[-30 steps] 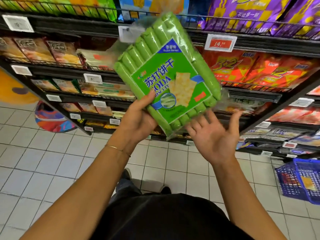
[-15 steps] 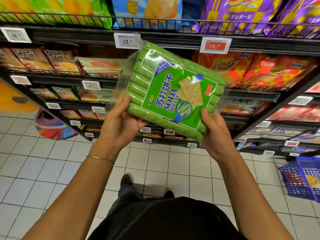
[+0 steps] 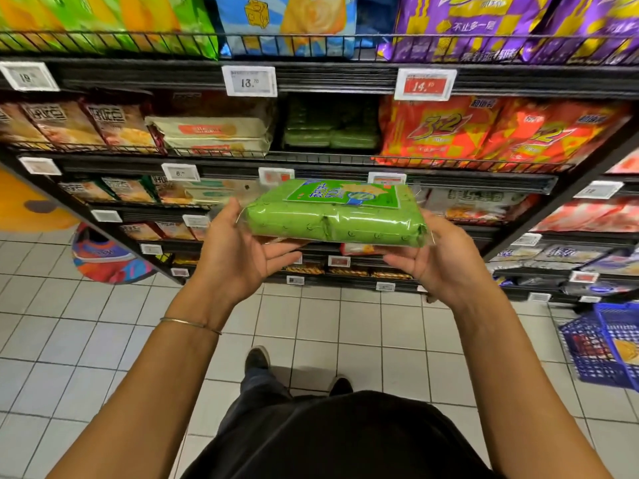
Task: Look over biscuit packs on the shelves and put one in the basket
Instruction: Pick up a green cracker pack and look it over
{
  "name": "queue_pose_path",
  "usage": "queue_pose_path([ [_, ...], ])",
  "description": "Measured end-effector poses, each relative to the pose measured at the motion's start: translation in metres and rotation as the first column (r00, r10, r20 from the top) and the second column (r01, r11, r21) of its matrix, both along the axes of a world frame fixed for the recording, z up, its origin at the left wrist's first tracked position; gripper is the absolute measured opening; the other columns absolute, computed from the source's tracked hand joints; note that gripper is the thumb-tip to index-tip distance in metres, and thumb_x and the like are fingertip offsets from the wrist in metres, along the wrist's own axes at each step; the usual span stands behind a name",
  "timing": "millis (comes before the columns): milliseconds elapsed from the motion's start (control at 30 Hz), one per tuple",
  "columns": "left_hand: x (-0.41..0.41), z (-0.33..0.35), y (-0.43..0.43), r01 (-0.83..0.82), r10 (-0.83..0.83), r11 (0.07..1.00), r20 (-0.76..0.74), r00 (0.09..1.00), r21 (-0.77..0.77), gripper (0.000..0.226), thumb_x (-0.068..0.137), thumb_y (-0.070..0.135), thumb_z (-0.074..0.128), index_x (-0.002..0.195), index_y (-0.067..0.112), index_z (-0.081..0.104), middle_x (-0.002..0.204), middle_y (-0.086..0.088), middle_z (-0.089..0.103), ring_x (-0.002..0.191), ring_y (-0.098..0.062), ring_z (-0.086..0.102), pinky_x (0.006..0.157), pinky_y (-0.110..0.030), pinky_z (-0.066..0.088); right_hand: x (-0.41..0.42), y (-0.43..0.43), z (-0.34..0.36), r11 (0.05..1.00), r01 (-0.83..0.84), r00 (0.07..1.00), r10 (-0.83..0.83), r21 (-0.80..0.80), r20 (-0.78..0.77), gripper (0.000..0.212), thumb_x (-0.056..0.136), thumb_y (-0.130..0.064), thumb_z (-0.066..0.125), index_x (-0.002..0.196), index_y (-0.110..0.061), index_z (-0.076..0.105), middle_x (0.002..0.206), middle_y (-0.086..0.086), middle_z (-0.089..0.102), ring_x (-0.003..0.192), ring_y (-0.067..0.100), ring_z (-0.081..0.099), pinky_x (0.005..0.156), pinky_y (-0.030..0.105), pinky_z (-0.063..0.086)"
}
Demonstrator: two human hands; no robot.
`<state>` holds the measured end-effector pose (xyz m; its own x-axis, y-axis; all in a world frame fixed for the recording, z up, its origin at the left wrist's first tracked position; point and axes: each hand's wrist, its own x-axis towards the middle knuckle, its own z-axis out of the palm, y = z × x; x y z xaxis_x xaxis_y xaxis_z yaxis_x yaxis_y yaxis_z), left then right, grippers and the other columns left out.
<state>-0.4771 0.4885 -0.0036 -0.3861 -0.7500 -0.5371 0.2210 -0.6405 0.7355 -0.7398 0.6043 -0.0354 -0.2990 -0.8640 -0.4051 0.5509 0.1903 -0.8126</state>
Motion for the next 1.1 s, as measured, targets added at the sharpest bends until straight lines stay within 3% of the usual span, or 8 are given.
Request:
queue_pose_path([
  [167, 0.003, 0.001, 0.003, 0.06, -0.059, 0.998, 0.025, 0.998, -0.026, 0.061, 0.083, 0.06, 0.059, 0.131, 0.024, 0.07, 0.13, -0.01, 0.074, 0.098, -0.039, 0.078, 0.074, -0.042, 0.066, 0.005, 0.005, -0.005, 0.998, -0.026, 0.998, 0.023, 0.049, 0.056, 0.039, 0.113, -0.029, 0.036, 0.138, -0.012, 0.061, 0.108, 0.01, 0.08, 0.087, 0.028, 0.08, 0.059, 0.032, 0.063],
  [333, 0.008, -0.008, 0.002, -0.032, 0.031, 0.999, -0.103, 0.994, -0.002, 0.065, 0.106, 0.066, 0.031, 0.151, 0.025, 0.054, 0.142, -0.009, 0.066, 0.119, -0.038, 0.071, 0.092, -0.046, 0.059, 0.008, 0.011, -0.002, 0.993, -0.112, 0.985, 0.115, -0.028, 0.132, 0.048, 0.107, -0.027, 0.035, 0.145, -0.007, 0.055, 0.131, 0.014, 0.072, 0.114, 0.031, 0.073, 0.079, 0.045, 0.065],
  [433, 0.008, -0.015, 0.003, -0.069, 0.063, 0.997, -0.206, 0.977, -0.026, 0.069, 0.106, 0.064, 0.026, 0.156, 0.022, 0.047, 0.148, -0.012, 0.061, 0.134, -0.037, 0.061, 0.114, -0.056, 0.044, 0.011, 0.008, 0.0, 0.994, -0.083, 0.98, 0.095, -0.074, 0.175, 0.059, 0.097, -0.024, 0.038, 0.153, -0.008, 0.046, 0.147, 0.019, 0.059, 0.138, 0.043, 0.053, 0.108, 0.067, 0.045],
  [533, 0.009, -0.019, 0.003, -0.086, 0.074, 0.996, -0.284, 0.956, -0.03, 0.071, 0.104, 0.066, 0.029, 0.159, 0.023, 0.041, 0.154, -0.011, 0.055, 0.14, -0.034, 0.056, 0.116, -0.058, 0.041, 0.016, 0.004, 0.003, 0.993, -0.005, 0.981, 0.028, -0.115, 0.195, 0.063, 0.091, -0.028, 0.042, 0.149, -0.004, 0.05, 0.151, 0.022, 0.053, 0.139, 0.045, 0.048, 0.119, 0.071, 0.026],
  [633, 0.01, -0.024, 0.002, -0.098, 0.091, 0.995, -0.336, 0.938, -0.004, 0.077, 0.098, 0.071, 0.037, 0.158, 0.023, 0.045, 0.153, -0.01, 0.057, 0.14, -0.033, 0.056, 0.12, -0.059, 0.035, 0.02, 0.001, 0.002, 0.991, 0.039, 0.987, -0.018, -0.132, 0.157, 0.047, 0.104, -0.039, 0.039, 0.136, -0.016, 0.065, 0.143, 0.014, 0.062, 0.134, 0.035, 0.057, 0.118, 0.065, 0.035],
  [700, 0.008, -0.027, 0.003, -0.121, 0.123, 0.992, -0.364, 0.923, 0.028, 0.079, 0.095, 0.075, 0.04, 0.154, 0.023, 0.05, 0.152, -0.01, 0.058, 0.14, -0.035, 0.055, 0.124, -0.06, 0.029, 0.024, 0.0, 0.001, 0.991, 0.027, 0.993, -0.012, -0.131, 0.117, 0.051, 0.109, -0.047, 0.032, 0.141, -0.022, 0.062, 0.146, 0.009, 0.062, 0.137, 0.031, 0.057, 0.112, 0.06, 0.043],
  [967, 0.004, -0.039, 0.01, -0.219, 0.247, 0.969, -0.369, 0.896, 0.118, 0.075, 0.089, 0.073, 0.05, 0.142, 0.023, 0.066, 0.146, -0.014, 0.063, 0.131, -0.04, 0.062, 0.108, -0.063, 0.048, 0.029, 0.002, -0.001, 0.987, -0.001, 0.998, 0.01, -0.162, 0.057, 0.052, 0.109, -0.041, 0.034, 0.151, -0.015, 0.051, 0.149, 0.014, 0.058, 0.139, 0.034, 0.055, 0.111, 0.062, 0.044],
  [1100, 0.003, -0.042, 0.007, -0.179, 0.216, 0.974, -0.324, 0.921, 0.14, 0.074, 0.098, 0.073, 0.034, 0.149, 0.024, 0.057, 0.148, -0.015, 0.061, 0.137, -0.042, 0.057, 0.12, -0.069, 0.03, 0.031, 0.001, 0.007, 0.973, 0.021, 0.999, -0.015, -0.23, 0.032, 0.068, 0.102, -0.049, 0.045, 0.155, -0.007, 0.039, 0.156, 0.021, 0.049, 0.143, 0.042, 0.048, 0.111, 0.065, 0.043],
])
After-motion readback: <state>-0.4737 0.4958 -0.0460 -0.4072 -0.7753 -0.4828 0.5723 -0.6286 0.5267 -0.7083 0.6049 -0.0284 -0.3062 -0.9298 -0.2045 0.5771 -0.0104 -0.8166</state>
